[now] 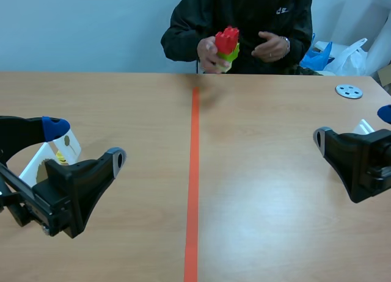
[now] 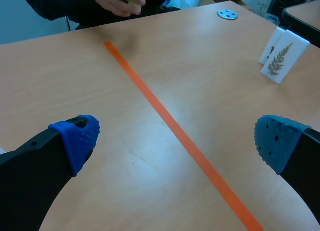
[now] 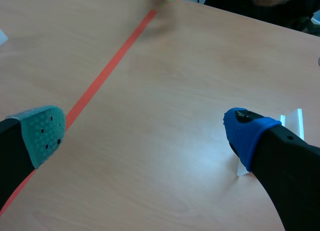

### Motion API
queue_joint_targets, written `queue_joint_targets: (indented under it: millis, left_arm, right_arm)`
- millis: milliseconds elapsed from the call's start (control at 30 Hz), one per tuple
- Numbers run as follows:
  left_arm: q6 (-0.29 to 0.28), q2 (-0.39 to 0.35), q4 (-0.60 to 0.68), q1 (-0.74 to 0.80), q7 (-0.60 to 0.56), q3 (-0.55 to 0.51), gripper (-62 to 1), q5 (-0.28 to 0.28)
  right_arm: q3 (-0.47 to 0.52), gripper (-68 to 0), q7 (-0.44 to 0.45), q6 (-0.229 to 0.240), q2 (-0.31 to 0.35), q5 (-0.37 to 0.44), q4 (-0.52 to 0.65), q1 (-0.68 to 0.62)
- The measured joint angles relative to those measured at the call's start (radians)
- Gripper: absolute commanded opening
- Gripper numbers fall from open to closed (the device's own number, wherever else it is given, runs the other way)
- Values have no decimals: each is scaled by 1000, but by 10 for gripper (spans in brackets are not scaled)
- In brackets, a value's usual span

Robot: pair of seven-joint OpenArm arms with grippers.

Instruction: Sort the leaf by its shape. The table is split by an orange tape line. A compound leaf with several leaflets goes to the left side, a simple leaf with one blade goes to the right side. Return to the home posture when a red brick is placed on the table.

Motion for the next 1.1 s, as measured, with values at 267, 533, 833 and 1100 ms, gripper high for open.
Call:
queue_joint_targets:
  millis: [267, 533, 833, 1100]
  left_arm:
    - [-1, 0, 0, 0, 0, 21, 14, -1]
    - [-3, 0, 0, 0, 0, 61, 14, -1]
    - [-3, 0, 0, 0, 0, 63, 14, -25]
    - [-3, 0, 0, 0, 0, 63, 14, -32]
  right_arm:
    - [0, 4, 1, 0, 0, 0, 0, 0]
    - [0, 4, 1, 0, 0, 0, 0, 0]
    - [0, 4, 1, 0, 0, 0, 0, 0]
    - [0, 4, 1, 0, 0, 0, 0, 0]
